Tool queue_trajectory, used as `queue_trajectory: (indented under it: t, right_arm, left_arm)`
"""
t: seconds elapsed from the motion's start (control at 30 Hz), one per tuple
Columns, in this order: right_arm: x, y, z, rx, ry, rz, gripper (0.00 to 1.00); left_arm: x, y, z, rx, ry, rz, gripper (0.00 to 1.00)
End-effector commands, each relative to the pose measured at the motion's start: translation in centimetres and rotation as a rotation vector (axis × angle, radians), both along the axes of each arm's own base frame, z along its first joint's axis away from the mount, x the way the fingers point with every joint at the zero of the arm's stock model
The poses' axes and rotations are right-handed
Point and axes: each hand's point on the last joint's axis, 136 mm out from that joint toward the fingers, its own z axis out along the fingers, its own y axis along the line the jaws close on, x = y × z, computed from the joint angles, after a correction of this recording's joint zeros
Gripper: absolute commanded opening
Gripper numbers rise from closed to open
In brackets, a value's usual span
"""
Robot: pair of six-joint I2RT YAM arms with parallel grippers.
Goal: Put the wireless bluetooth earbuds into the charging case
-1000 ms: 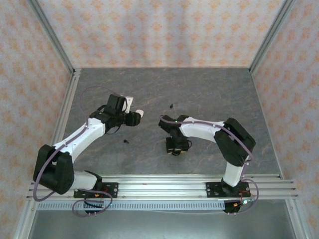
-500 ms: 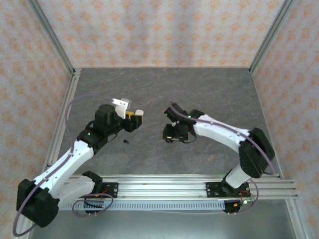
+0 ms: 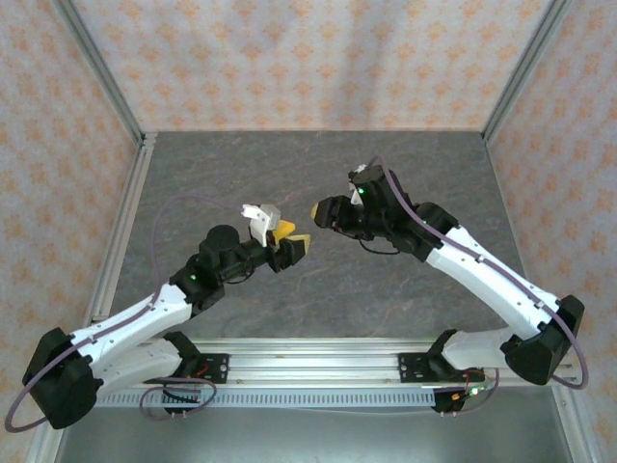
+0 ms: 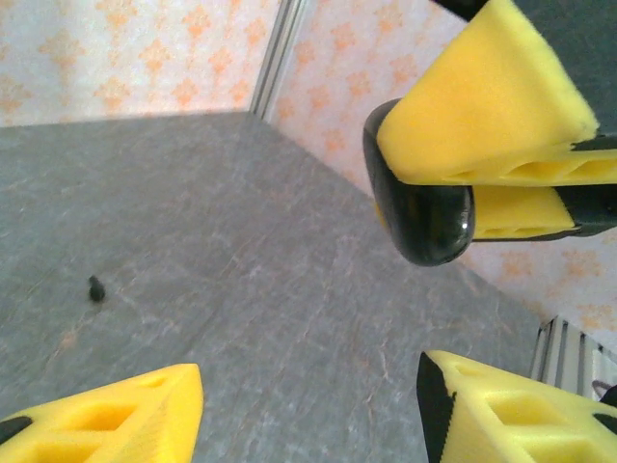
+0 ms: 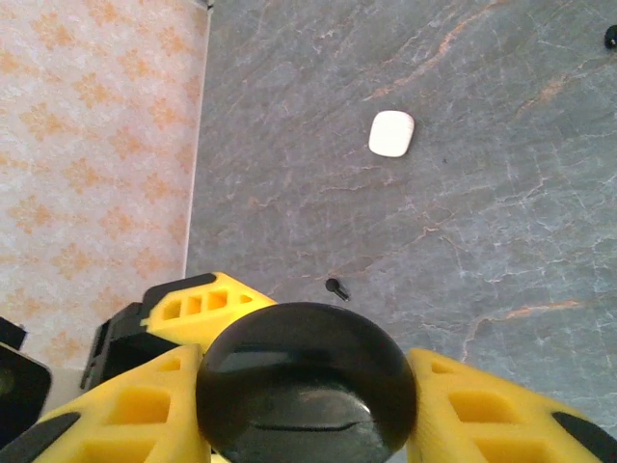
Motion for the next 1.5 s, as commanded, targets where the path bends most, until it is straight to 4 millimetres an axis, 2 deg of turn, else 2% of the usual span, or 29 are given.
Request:
queue_trajectory:
  t: [0.0, 0.2, 0.47, 0.6, 0.7, 0.87, 0.93, 1.0, 1.03, 1.13, 1.23, 1.33, 1.47]
  right_arm:
    - [-0.1, 0.2, 1.4, 0.066, -0.003, -0.013, 0.36]
    - [-0.2, 0.5, 2.0, 0.095, -0.001, -0.007, 0.36]
    - [-0.6, 0.5, 1.8, 0.102, 0.011, 0.003, 0.36]
    - [-0.8, 0.5, 1.9, 0.113, 0.013, 0.007, 0.37]
    - [-0.9, 0.5, 1.9, 0.113, 0.012, 0.009, 0.37]
    - [-0.9, 0.4, 1.9, 0.110, -0.004, 0.018, 0.50]
    - [-0.9, 0.3, 2.5, 0.120, -0.037, 0.030, 0.65]
    - [-0.6, -0.4, 2.9, 0.099, -0.073, 0.038, 0.75]
    - [-0.9, -1.4, 4.3, 0.106, -0.115, 0.035, 0.77]
    - [-0.7, -3.6, 6.7, 0.122, -0.211, 0.020, 0.79]
    - [-0.9, -4.8, 9.2, 0.226, -0.304, 0.028, 0.79]
    - [-1.2, -4.1, 10.3, 0.341, -0.351, 0.075, 0.78]
    - [-1.8, -1.9, 11.6, 0.527, -0.379, 0.182, 0.76]
  left_arm:
    - [-0.6, -1.3, 4.2, -0.117, -0.139, -0.040, 0.59]
    - [-0.7, -2.9, 5.3, -0.118, -0.170, -0.079, 0.56]
    - [0.6, -4.0, 6.0, -0.159, -0.168, -0.068, 0.47]
    - [1.2, -4.3, 6.3, -0.162, -0.165, -0.060, 0.36]
    - [1.5, -4.4, 6.4, -0.162, -0.161, -0.051, 0.23]
    - [1.8, -4.3, 6.2, -0.147, -0.140, -0.035, 0.03]
    - [1.8, -4.1, 6.1, -0.137, -0.130, -0.024, 0.00]
    - [1.7, -3.8, 6.1, -0.131, -0.124, -0.015, 0.00]
    - [1.5, -3.6, 6.2, -0.130, -0.121, -0.016, 0.00]
    - [0.8, -3.1, 7.1, -0.135, -0.124, -0.032, 0.00]
    - [-0.3, -2.8, 8.5, -0.161, -0.116, -0.090, 0.00]
    - [-1.1, -2.5, 10.1, -0.212, -0.104, -0.135, 0.00]
    - [-2.1, -2.2, 12.5, -0.279, -0.096, -0.177, 0.00]
